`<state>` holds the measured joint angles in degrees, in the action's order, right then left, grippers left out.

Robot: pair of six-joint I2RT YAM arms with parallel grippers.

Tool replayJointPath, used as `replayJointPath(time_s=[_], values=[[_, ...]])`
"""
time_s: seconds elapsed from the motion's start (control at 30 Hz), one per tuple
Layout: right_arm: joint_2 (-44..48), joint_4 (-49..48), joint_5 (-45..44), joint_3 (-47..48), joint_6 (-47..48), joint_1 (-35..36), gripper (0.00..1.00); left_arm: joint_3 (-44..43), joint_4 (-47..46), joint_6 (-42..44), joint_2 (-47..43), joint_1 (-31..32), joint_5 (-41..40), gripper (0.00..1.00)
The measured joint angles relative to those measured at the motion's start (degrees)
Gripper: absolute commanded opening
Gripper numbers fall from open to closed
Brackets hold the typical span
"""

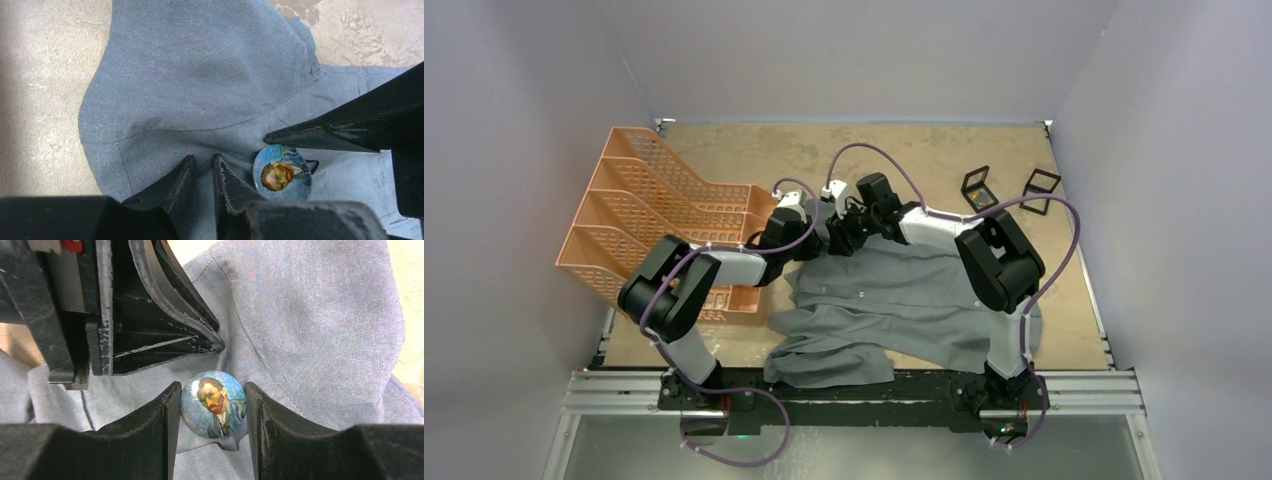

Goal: Remove the brooch from the garment
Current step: Remove the brooch from the clothes.

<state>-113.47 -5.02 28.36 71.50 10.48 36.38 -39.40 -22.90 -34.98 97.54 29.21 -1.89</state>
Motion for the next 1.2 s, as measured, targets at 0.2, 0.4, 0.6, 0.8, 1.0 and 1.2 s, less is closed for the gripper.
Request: replayJointPath(time_s=[0.2,0.4,0.6,0.8,1.0,1.2], values=[[0.0,3.9,1.7,2.4,-1.2,-0.3,0.33,0.0,-1.6,-0.4,0.7,0.0,0.0,0.18],[0.0,7.8,3.2,3.8,-1.6,-0.4,0.33,0.0,-2.1,-0.5,1.0,0.0,0.0,0.18],[0.0,10.9,4.1,3.9,-1.6,-0.4,0.33,0.0,-3.2,-0.9,1.7,0.1,0.2,0.17],[0.2,14.2,4.2,5.2,-2.7,-0.5,0.33,0.0,-3.3,-1.0,1.7,0.1,0.2,0.17],[0.2,17.3,5.2,8.0,-6.7,-2.0,0.34,1.1,-4.4,-1.0,1.4,0.1,0.1,0.18],[0.0,19.1,8.8,9.8,-11.0,-4.6,0.37,4.9,-5.5,0.5,-2.4,0.0,-0.5,0.29]])
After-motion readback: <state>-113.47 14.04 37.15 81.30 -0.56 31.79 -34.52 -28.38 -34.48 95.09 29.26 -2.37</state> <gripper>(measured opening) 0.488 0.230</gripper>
